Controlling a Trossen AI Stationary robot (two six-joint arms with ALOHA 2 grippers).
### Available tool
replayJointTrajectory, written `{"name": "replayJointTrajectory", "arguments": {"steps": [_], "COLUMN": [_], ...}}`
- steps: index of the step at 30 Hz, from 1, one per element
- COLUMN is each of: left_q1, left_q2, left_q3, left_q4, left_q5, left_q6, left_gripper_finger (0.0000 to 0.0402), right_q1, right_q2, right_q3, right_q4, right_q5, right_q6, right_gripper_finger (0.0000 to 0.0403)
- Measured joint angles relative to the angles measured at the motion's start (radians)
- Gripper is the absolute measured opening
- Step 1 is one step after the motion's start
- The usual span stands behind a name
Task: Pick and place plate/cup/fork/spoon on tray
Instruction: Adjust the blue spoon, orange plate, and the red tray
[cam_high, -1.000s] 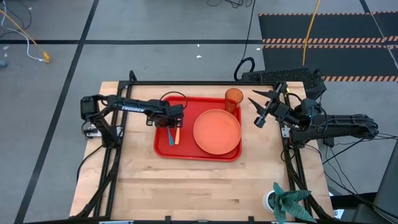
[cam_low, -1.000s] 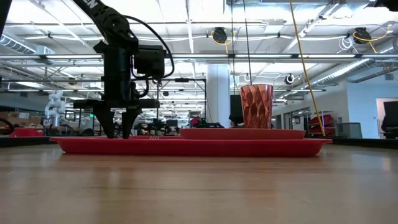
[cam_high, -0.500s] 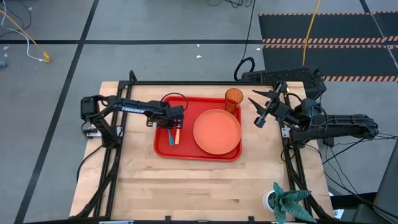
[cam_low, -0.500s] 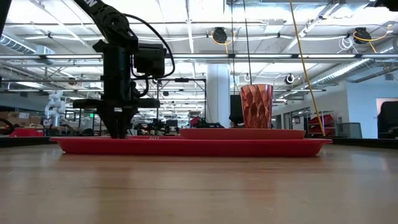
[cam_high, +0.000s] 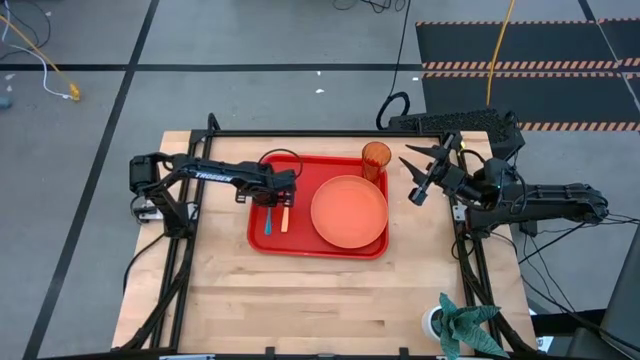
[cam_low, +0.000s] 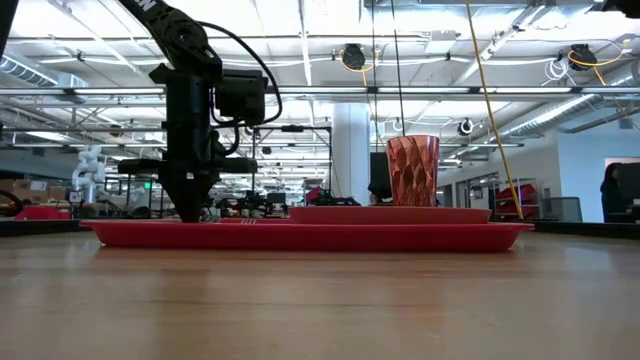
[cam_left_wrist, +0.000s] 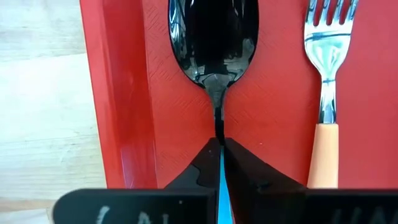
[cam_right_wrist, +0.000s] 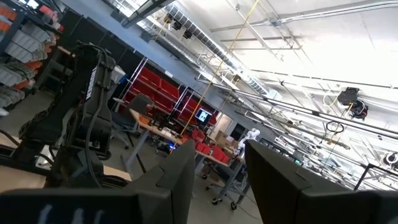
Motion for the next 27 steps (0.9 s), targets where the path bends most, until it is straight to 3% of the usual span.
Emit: {"name": "replayJointTrajectory", "arguments": {"steps": [27], "left_q1": [-0.001], "left_q2": [0.000], "left_q3": [0.000], "left_q4": [-0.001], "left_q5": [-0.072], "left_q6": [0.059], "left_gripper_finger": [0.0004], "right_q1": [0.000], "right_q2": [0.030], "right_q3": [0.000], "right_q4": [0.009], "right_q5": [0.000], "right_q6": [-0.015], "right_gripper_finger": [0.0137]}}
